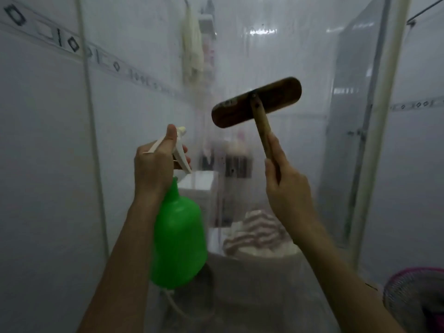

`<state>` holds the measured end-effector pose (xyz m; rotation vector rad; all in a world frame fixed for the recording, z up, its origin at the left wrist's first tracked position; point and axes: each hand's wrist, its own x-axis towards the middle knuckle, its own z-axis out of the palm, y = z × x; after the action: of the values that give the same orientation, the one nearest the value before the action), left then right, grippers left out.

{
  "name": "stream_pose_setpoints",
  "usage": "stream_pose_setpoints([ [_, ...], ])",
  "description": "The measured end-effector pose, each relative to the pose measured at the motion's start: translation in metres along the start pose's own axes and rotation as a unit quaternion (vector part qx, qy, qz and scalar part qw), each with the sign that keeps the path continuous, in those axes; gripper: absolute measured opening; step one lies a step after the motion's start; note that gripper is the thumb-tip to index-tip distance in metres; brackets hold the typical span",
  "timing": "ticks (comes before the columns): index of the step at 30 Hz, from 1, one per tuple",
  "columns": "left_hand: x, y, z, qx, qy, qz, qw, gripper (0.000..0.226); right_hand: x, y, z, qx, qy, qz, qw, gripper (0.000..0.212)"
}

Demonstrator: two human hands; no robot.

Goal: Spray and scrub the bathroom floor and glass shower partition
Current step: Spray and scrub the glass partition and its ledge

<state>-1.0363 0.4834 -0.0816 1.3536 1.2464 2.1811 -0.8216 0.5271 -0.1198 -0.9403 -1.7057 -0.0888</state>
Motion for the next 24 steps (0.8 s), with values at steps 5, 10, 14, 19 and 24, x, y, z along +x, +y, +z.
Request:
stream_pose_setpoints([
  [5,-0.021,-0.027,-0.011,0.034,0.044,0.042,0.998,0.048,0.013,-0.012,0.033,-0.04,0.014,-0.039,0.998,0.052],
  [10,-0.035,-0.041,-0.03,0.019,0.052,0.086,0.995,0.045,-0.048,0.016,0.038,-0.04,0.0,-0.024,0.999,0.052],
  [14,-0.034,-0.047,-0.044,-0.004,0.089,0.091,0.992,0.044,-0.074,0.008,0.043,-0.062,-0.026,-0.021,0.997,0.052],
  [19,-0.028,-0.041,-0.064,-0.008,0.08,0.102,0.992,0.036,0.036,-0.047,0.048,-0.075,0.01,-0.076,0.994,0.05],
  [24,-0.019,-0.035,-0.084,-0.018,0.08,0.121,0.989,0.032,-0.053,-0.009,0.048,-0.075,-0.027,-0.023,0.997,0.052],
])
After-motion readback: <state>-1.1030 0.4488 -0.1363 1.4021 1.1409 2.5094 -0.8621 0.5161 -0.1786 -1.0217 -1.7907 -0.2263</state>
